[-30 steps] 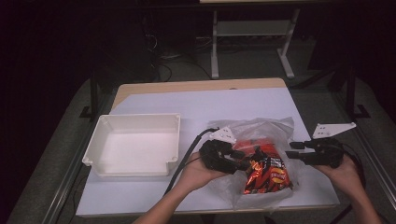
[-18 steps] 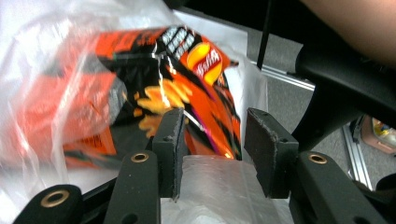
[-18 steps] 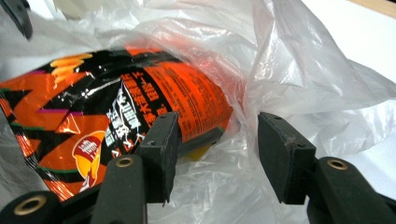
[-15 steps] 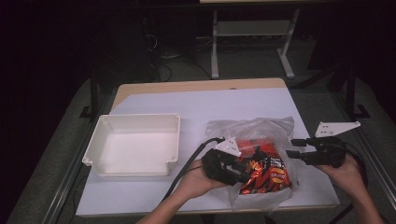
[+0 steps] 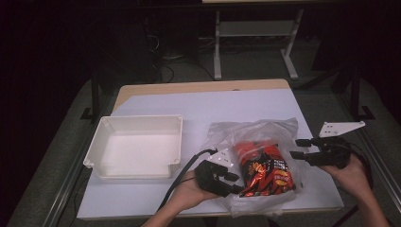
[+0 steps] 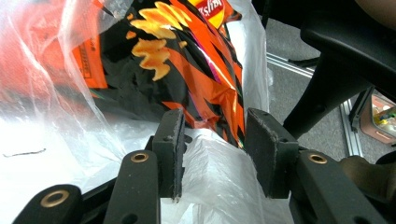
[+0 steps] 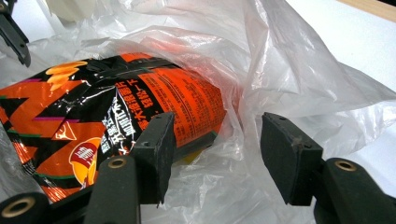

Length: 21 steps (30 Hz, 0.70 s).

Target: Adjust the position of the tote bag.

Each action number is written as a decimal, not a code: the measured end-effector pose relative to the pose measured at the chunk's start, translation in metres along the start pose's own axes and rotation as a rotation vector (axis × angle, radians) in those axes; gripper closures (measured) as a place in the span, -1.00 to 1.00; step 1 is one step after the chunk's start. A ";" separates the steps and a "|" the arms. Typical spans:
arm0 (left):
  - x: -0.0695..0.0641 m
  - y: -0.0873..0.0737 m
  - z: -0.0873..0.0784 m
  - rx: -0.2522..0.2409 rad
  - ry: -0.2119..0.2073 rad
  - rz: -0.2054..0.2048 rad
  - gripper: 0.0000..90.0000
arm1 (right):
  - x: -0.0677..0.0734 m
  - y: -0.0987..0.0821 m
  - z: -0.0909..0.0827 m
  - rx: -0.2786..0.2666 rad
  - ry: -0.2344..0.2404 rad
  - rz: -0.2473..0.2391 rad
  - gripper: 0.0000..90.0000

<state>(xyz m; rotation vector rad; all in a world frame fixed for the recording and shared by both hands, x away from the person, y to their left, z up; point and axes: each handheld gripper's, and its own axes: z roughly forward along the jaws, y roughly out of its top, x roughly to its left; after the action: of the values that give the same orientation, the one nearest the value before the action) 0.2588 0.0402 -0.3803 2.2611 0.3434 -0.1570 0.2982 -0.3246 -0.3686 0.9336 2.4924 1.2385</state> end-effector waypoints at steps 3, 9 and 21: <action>-0.002 -0.001 0.000 -0.006 0.000 0.000 0.28 | 0.001 0.002 -0.005 -0.006 -0.006 -0.012 -0.01; -0.004 -0.001 0.000 -0.014 -0.003 0.003 0.26 | 0.004 0.004 -0.013 -0.019 -0.008 -0.023 0.00; -0.009 0.004 0.004 0.001 -0.013 0.034 0.22 | 0.033 -0.013 -0.008 -0.001 0.090 -0.080 0.01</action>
<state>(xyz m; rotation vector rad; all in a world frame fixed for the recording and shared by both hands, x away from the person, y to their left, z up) 0.2508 0.0331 -0.3783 2.2651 0.2986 -0.1540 0.2634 -0.3153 -0.3712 0.7858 2.5699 1.2826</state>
